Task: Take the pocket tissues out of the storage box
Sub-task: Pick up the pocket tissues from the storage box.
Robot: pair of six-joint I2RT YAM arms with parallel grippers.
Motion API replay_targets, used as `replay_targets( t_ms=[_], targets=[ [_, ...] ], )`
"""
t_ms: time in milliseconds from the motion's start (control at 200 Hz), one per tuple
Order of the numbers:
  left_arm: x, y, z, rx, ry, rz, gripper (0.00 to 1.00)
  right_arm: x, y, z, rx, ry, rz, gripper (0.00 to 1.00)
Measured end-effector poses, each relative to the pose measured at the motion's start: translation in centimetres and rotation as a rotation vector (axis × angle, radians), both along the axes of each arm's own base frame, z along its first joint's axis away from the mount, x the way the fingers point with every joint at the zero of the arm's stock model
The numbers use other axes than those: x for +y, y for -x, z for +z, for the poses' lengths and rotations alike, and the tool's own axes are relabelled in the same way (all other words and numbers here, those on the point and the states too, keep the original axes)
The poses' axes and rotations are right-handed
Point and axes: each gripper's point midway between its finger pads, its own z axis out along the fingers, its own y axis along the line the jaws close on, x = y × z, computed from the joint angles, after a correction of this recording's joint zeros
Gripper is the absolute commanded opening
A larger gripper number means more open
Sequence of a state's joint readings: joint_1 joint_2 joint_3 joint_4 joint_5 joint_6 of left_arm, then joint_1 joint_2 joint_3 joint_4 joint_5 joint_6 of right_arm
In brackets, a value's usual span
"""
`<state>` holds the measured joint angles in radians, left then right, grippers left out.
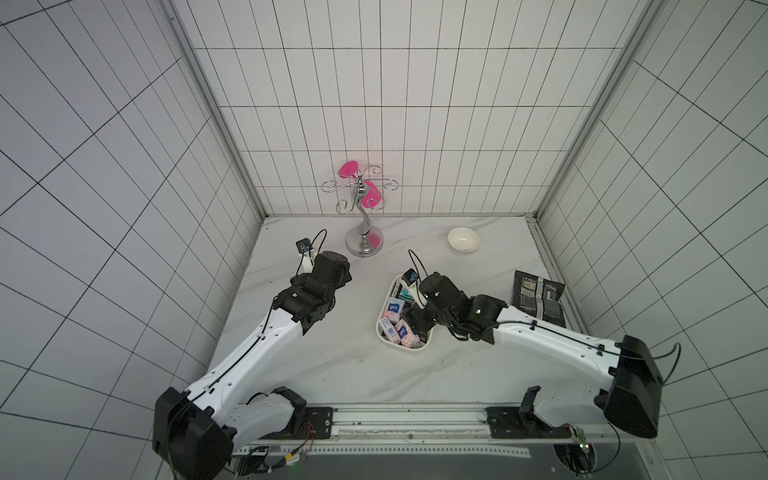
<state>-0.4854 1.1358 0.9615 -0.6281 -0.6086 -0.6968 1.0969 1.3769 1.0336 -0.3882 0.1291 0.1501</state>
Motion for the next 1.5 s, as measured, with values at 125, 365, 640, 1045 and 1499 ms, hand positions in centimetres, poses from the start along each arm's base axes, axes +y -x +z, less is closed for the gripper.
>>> replay_targets(
  t_ms=[125, 365, 640, 1045, 1499],
  targets=[
    [1.0, 0.4, -1.1, 0.032, -0.023, 0.048, 0.98, 1.7, 2.2, -2.8, 0.027, 0.063, 0.030, 0.80],
    [3.8, 0.9, -2.0, 0.073, -0.013, 0.150, 0.98, 2.3, 2.3, -7.0, 0.072, 0.141, -0.004, 0.78],
    [3.6, 1.0, -1.9, 0.069, 0.016, 0.147, 0.98, 4.0, 1.7, -6.3, 0.063, 0.100, -0.018, 0.73],
    [3.6, 1.2, -2.1, 0.073, 0.033, 0.155, 0.98, 4.7, 1.6, -7.9, 0.087, 0.109, -0.036, 0.60],
    [3.3, 1.5, -2.4, 0.081, 0.070, 0.152, 0.98, 5.6, 1.9, -9.8, 0.128, 0.106, -0.035, 0.35]
  ],
)
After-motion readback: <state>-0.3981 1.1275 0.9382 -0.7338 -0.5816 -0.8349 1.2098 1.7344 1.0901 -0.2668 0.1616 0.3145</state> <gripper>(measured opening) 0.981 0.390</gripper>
